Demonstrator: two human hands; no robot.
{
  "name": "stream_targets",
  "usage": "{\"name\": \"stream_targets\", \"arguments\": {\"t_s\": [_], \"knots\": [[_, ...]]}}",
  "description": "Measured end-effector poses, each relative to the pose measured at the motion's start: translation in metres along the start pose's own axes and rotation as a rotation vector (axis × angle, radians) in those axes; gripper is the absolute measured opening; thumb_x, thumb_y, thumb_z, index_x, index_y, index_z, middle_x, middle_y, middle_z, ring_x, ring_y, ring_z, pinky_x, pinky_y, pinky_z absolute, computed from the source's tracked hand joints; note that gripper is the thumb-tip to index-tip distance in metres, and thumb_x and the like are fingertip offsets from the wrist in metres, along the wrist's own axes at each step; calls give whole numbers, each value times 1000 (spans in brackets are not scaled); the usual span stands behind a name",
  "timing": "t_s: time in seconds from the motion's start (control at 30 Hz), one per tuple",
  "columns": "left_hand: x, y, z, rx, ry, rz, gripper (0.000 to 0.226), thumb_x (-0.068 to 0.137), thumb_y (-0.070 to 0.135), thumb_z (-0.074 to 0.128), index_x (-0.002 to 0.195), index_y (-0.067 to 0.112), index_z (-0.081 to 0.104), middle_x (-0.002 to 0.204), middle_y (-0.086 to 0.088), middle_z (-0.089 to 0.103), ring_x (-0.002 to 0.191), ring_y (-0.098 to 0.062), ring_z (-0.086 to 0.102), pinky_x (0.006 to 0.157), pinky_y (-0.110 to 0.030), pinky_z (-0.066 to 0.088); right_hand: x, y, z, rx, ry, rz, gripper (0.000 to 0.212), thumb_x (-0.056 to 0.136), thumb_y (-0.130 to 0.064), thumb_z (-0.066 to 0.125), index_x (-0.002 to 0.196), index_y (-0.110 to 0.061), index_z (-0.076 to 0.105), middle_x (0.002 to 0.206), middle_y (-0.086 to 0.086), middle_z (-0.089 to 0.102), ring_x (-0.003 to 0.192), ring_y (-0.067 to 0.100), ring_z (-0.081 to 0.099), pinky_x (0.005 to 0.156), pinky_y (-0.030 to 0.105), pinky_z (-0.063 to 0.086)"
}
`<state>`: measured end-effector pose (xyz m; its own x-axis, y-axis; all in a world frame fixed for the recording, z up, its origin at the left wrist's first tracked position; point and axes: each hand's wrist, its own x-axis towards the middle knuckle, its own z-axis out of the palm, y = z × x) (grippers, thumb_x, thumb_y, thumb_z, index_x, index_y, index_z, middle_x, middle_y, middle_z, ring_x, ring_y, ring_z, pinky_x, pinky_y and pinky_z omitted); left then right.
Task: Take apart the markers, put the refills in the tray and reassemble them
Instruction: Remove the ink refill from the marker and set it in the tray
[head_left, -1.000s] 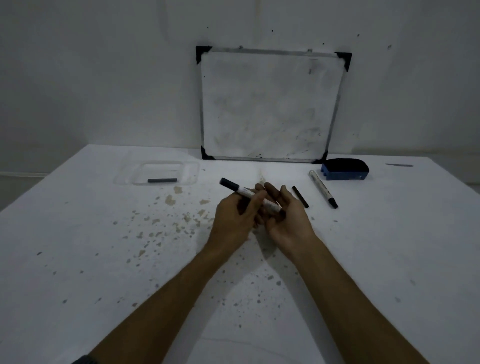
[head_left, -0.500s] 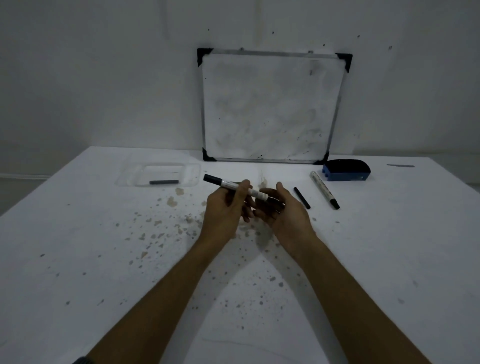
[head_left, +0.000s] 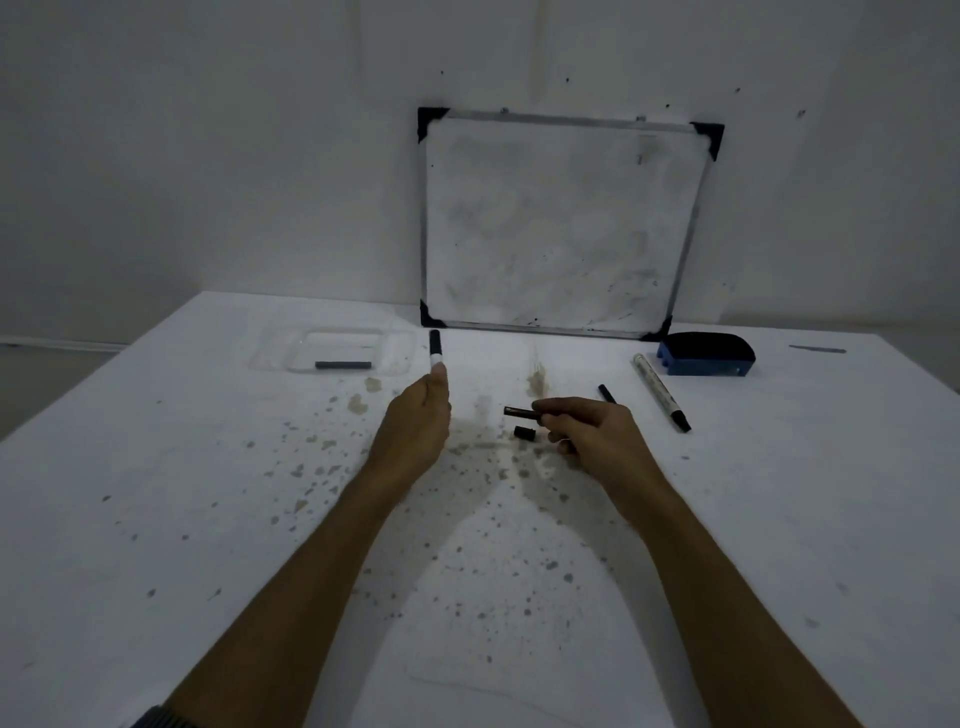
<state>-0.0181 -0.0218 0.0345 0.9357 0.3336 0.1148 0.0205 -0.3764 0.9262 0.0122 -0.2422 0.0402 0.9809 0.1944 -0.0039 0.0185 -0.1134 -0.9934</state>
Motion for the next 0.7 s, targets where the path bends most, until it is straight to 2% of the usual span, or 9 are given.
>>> {"name": "stream_targets", "arguments": {"t_s": [0.1, 0.17, 0.23, 0.33, 0.47, 0.53, 0.6, 0.7], "knots": [[-4, -4, -3, 242, -110, 77, 46, 110, 52, 29, 78, 24, 45, 76, -1, 57, 66, -15, 53, 60, -31, 40, 2, 7, -3, -54, 66, -51, 17, 95, -15, 70, 109, -17, 80, 81, -2, 76, 68, 5, 66, 67, 19, 53], [-3, -6, -1, 391, -140, 180, 38, 112, 42, 32, 84, 22, 49, 81, -4, 59, 68, -17, 54, 57, -29, 40, 2, 10, -3, -112, 97, -112, 19, 96, -18, 70, 113, -17, 78, 95, 0, 78, 80, 5, 69, 79, 24, 57], [-2, -10, 2, 464, -125, 276, 35, 112, 38, 37, 92, 16, 57, 87, -7, 60, 71, -18, 56, 59, -31, 42, 2, 11, -2, -178, 113, -173, 21, 97, -21, 69, 116, -18, 77, 105, -2, 77, 92, 3, 68, 88, 20, 55], [-1, -21, 6, 505, -46, 388, 35, 110, 36, 46, 104, 11, 69, 88, -8, 58, 76, -21, 57, 68, -39, 50, 2, 12, 1, -261, 151, -232, 23, 98, -27, 67, 119, -21, 76, 111, -6, 74, 103, 2, 66, 86, 11, 48], [3, -29, 6, 554, -5, 489, 24, 101, 32, 65, 109, 16, 81, 84, -9, 61, 77, -21, 53, 68, -41, 50, 4, 15, 7, -331, 241, -277, 27, 100, -33, 62, 122, -22, 73, 106, -8, 73, 93, -5, 62, 72, 3, 44], [4, -30, 6, 605, -1, 493, 22, 99, 32, 68, 110, 18, 82, 86, -9, 62, 80, -22, 54, 69, -41, 50, 5, 16, 10, -372, 246, -289, 28, 100, -35, 62, 123, -22, 73, 103, -10, 70, 90, -6, 60, 70, -1, 41], [3, -29, 6, 644, -1, 487, 27, 98, 34, 67, 117, 20, 80, 91, -9, 65, 86, -25, 56, 74, -40, 49, 4, 17, 11, -421, 239, -313, 28, 100, -34, 63, 122, -21, 73, 100, -12, 68, 89, -5, 59, 71, -1, 41], [-1, -27, 6, 688, -11, 455, 35, 98, 34, 64, 129, 22, 74, 103, -9, 66, 97, -28, 57, 82, -38, 45, -2, 16, 13, -443, 192, -327, 25, 98, -30, 67, 120, -20, 74, 104, -8, 71, 90, -2, 61, 79, 9, 47]]}}
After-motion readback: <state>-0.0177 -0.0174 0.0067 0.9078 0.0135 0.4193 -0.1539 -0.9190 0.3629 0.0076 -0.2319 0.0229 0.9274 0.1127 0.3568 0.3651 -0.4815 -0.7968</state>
